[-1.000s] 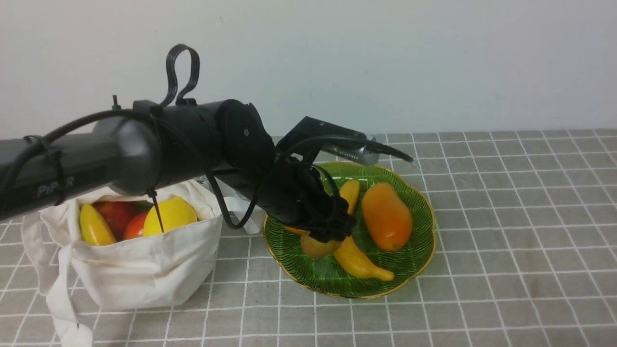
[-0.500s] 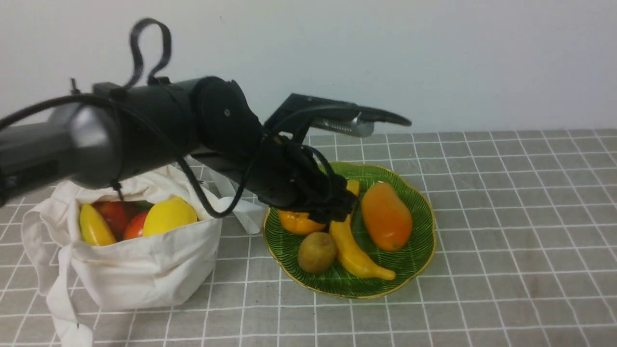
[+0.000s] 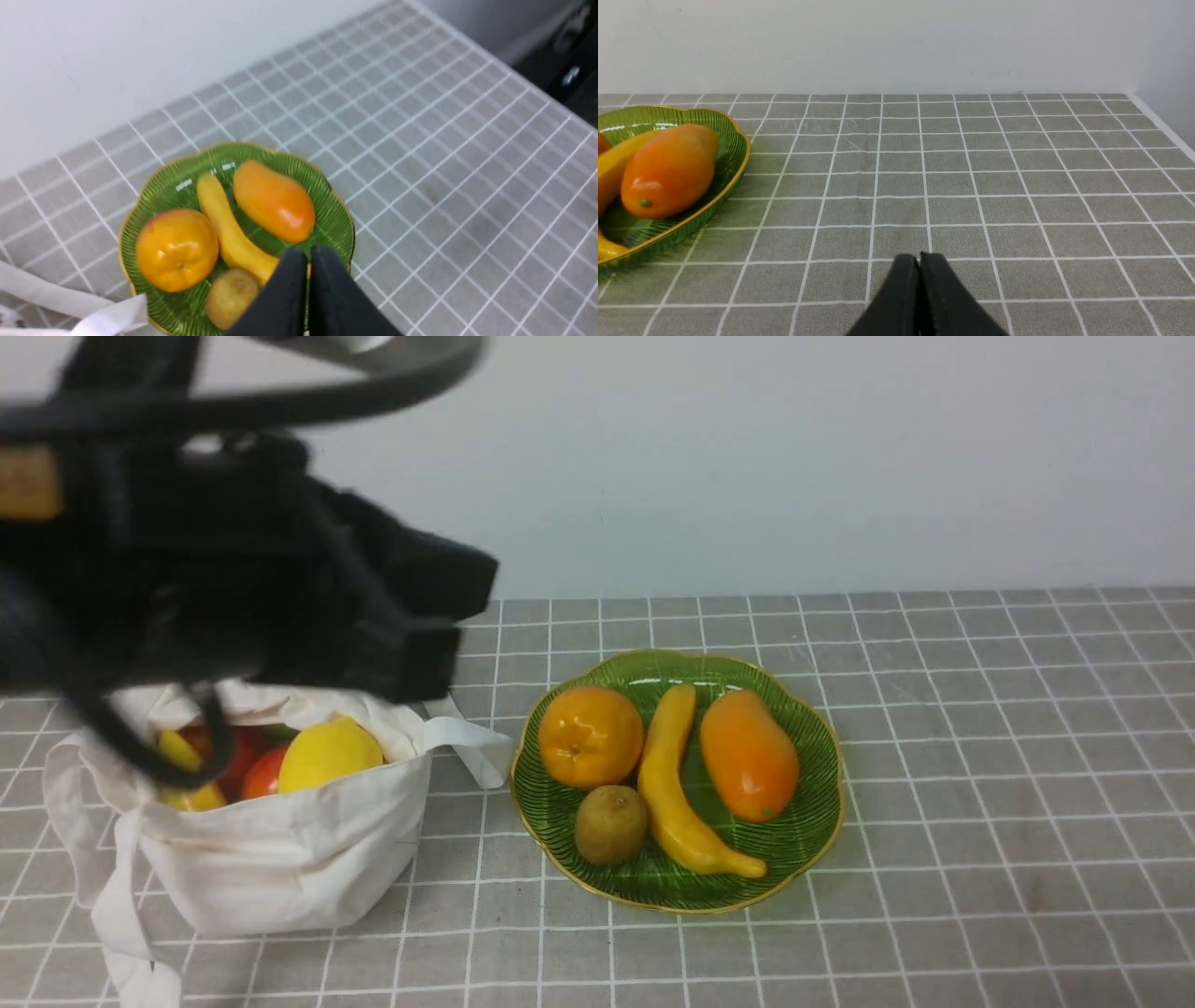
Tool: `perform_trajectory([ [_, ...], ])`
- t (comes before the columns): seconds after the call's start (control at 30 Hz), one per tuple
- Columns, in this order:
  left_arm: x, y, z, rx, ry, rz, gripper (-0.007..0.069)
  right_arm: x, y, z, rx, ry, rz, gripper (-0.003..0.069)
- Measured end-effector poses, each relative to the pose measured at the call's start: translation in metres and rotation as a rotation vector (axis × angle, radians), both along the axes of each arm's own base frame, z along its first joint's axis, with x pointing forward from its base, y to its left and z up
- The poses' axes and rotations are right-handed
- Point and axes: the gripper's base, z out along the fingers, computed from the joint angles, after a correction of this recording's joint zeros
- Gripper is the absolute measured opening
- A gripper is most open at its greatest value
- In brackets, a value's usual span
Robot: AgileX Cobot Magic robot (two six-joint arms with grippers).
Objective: Take the fruit out of the bag on the grey coffee tablecloth and place them on the plate.
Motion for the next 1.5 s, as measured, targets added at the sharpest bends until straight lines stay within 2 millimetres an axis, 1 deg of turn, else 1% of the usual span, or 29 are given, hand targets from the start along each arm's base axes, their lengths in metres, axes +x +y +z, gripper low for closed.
perform_trajectory([
  [0.03, -0.007, 0.005, 0.0, -0.02, -0.019, 0.009, -0.0008, 0.0, 0.0, 0.0, 0.0, 0.0, 0.0, -0.0015],
  [0.07, -0.023, 0.015, -0.003, -0.056, -0.057, 0.025, -0.0008, 0.0, 0.0, 0.0, 0.0, 0.0, 0.0, -0.0015],
  [0.13, -0.043, 0.029, -0.01, -0.1, -0.108, 0.044, -0.0008, 0.0, 0.0, 0.0, 0.0, 0.0, 0.0, -0.0015],
  [0.17, -0.049, 0.033, -0.013, -0.111, -0.124, 0.048, -0.0008, 0.0, 0.0, 0.0, 0.0, 0.0, 0.0, -0.0015],
  [0.27, -0.075, 0.05, -0.031, -0.156, -0.186, 0.065, -0.0008, 0.0, 0.0, 0.0, 0.004, 0.0, -0.001, -0.0015],
  [0.3, -0.082, 0.054, -0.036, -0.166, -0.202, 0.068, -0.0008, 0.0, 0.0, 0.0, 0.004, 0.0, -0.001, -0.0015],
  [0.33, -0.083, 0.055, -0.035, -0.172, -0.21, 0.069, -0.0008, 0.0, 0.0, 0.0, 0.004, 0.0, -0.001, -0.0015],
  [0.37, -0.091, 0.061, -0.041, -0.186, -0.231, 0.072, -0.0008, 0.0, 0.0, 0.0, 0.004, 0.0, -0.001, -0.0015],
  [0.53, -0.112, 0.072, -0.058, -0.235, -0.259, 0.068, -0.0008, 0.0, 0.0, 0.0, 0.004, 0.0, -0.001, -0.0015],
  [0.6, -0.114, 0.073, -0.062, -0.239, -0.26, 0.068, -0.0008, 0.0, 0.0, 0.0, 0.004, 0.0, -0.001, -0.0015],
  [0.77, -0.115, 0.074, -0.063, -0.237, -0.266, 0.068, -0.0008, 0.0, 0.0, 0.0, 0.005, 0.0, -0.001, -0.0015],
  [1.03, -0.113, 0.076, -0.059, -0.181, -0.369, 0.07, -0.0008, 0.0, 0.0, 0.0, 0.005, 0.0, -0.001, -0.0015],
  [1.1, -0.112, 0.076, -0.061, -0.141, -0.395, 0.069, -0.0008, 0.0, 0.0, 0.0, 0.005, 0.0, -0.001, -0.0015],
  [1.17, -0.113, 0.079, -0.069, -0.092, -0.423, 0.087, -0.0008, 0.0, 0.0, 0.0, 0.005, 0.0, -0.001, -0.0015],
  [1.2, -0.113, 0.08, -0.068, -0.091, -0.428, 0.088, -0.0008, 0.0, 0.0, 0.0, 0.005, 0.0, -0.001, -0.0015],
  [1.27, -0.114, 0.087, -0.085, -0.066, -0.456, 0.181, -0.0008, 0.0, 0.0, 0.0, 0.005, 0.0, -0.001, -0.0015],
  [1.33, -0.114, 0.091, -0.094, -0.065, -0.465, 0.238, -0.0008, 0.0, 0.0, 0.0, 0.005, 0.0, -0.001, -0.0015],
  [1.37, -0.115, 0.097, -0.109, -0.051, -0.472, 0.316, -0.0008, 0.0, 0.0, 0.0, 0.005, 0.0, -0.001, -0.0015],
  [1.4, -0.116, 0.098, -0.115, -0.047, -0.474, 0.345, -0.0008, 0.0, 0.0, 0.0, 0.005, 0.0, -0.001, -0.0015],
  [1.43, -0.116, 0.102, -0.125, -0.042, -0.481, 0.403, -0.0008, 0.0, 0.0, 0.0, 0.005, 0.0, -0.001, -0.0015],
  [1.5, -0.115, 0.106, -0.151, -0.026, -0.456, 0.501, -0.0008, 0.0, 0.0, 0.0, 0.005, 0.0, -0.001, -0.0015],
])
